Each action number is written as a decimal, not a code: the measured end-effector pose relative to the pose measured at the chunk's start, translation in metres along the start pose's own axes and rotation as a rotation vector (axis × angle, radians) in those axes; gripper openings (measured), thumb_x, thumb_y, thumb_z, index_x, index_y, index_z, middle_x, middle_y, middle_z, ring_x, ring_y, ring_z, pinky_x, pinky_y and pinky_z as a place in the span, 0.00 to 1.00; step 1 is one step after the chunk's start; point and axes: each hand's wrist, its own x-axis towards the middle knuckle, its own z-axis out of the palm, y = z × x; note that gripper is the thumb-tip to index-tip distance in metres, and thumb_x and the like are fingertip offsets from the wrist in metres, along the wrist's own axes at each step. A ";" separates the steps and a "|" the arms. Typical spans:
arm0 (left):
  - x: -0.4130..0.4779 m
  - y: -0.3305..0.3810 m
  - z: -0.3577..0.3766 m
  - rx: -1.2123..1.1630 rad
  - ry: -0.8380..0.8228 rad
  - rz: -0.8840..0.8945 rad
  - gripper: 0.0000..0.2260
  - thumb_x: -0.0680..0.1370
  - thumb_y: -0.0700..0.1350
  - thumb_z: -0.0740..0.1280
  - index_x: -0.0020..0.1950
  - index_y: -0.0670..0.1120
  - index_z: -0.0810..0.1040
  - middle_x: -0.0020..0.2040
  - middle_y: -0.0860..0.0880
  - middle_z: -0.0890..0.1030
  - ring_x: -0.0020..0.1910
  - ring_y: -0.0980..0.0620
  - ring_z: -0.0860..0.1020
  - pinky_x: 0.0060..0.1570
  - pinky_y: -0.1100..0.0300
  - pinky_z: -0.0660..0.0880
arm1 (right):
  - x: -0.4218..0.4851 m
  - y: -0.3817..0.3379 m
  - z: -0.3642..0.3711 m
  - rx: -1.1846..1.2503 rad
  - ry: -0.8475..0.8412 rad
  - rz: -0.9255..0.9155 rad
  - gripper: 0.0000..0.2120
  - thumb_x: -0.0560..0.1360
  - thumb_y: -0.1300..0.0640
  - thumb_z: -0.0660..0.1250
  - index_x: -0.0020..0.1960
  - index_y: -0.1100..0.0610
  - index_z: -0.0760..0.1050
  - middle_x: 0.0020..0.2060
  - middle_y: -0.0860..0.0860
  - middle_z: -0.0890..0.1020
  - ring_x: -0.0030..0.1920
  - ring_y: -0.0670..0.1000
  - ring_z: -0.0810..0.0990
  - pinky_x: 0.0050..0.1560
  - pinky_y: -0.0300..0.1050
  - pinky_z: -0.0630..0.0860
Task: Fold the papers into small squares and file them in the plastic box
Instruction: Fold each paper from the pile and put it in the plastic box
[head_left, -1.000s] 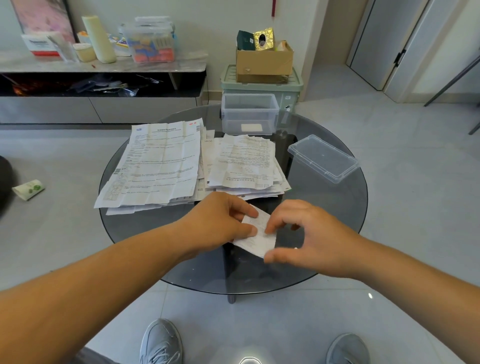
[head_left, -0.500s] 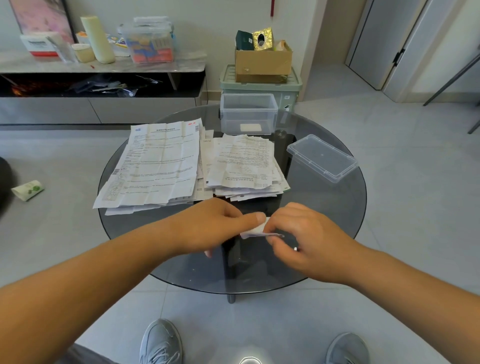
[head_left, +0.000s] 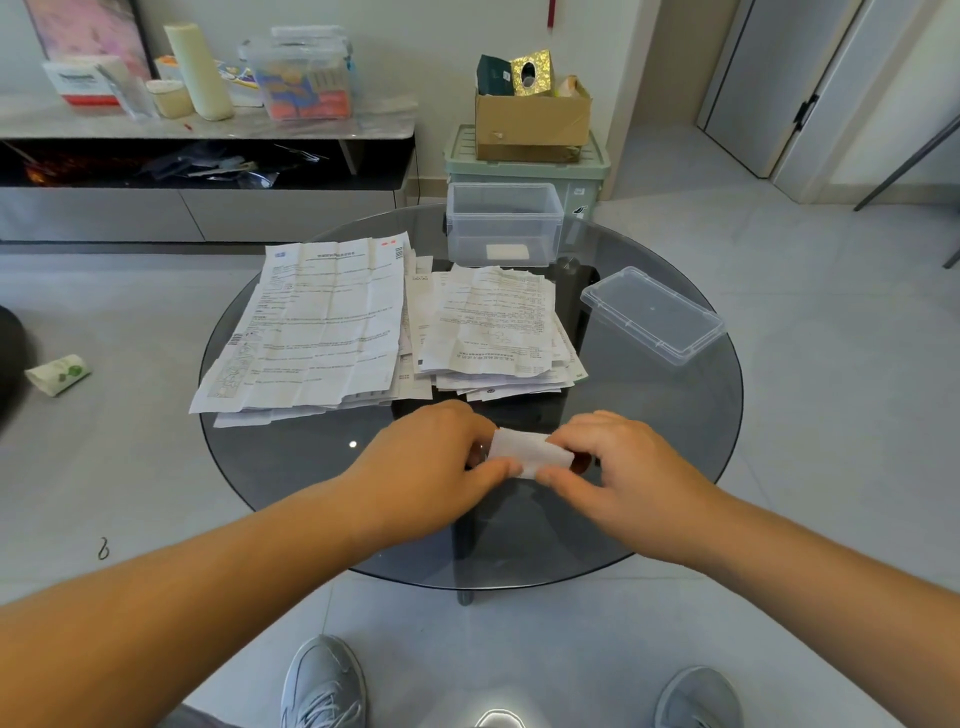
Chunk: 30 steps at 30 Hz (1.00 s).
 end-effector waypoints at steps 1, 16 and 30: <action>0.002 0.001 0.000 -0.024 -0.002 -0.033 0.14 0.79 0.60 0.66 0.41 0.51 0.79 0.38 0.52 0.78 0.35 0.56 0.75 0.34 0.61 0.67 | 0.001 -0.001 0.000 0.026 0.011 0.040 0.04 0.78 0.47 0.67 0.51 0.45 0.78 0.41 0.42 0.79 0.45 0.43 0.75 0.44 0.41 0.73; 0.014 0.010 -0.006 -0.021 -0.109 -0.238 0.19 0.74 0.62 0.72 0.41 0.46 0.80 0.37 0.49 0.81 0.37 0.51 0.78 0.37 0.58 0.73 | 0.019 -0.013 -0.008 0.197 0.016 0.363 0.16 0.70 0.48 0.78 0.47 0.46 0.70 0.35 0.46 0.83 0.36 0.46 0.80 0.39 0.44 0.76; 0.013 0.000 -0.009 -0.115 -0.081 -0.043 0.17 0.71 0.59 0.76 0.57 0.60 0.78 0.53 0.54 0.71 0.50 0.55 0.73 0.54 0.59 0.74 | 0.034 -0.022 -0.015 0.049 -0.100 0.420 0.13 0.69 0.50 0.78 0.41 0.50 0.73 0.41 0.47 0.79 0.40 0.50 0.79 0.39 0.46 0.76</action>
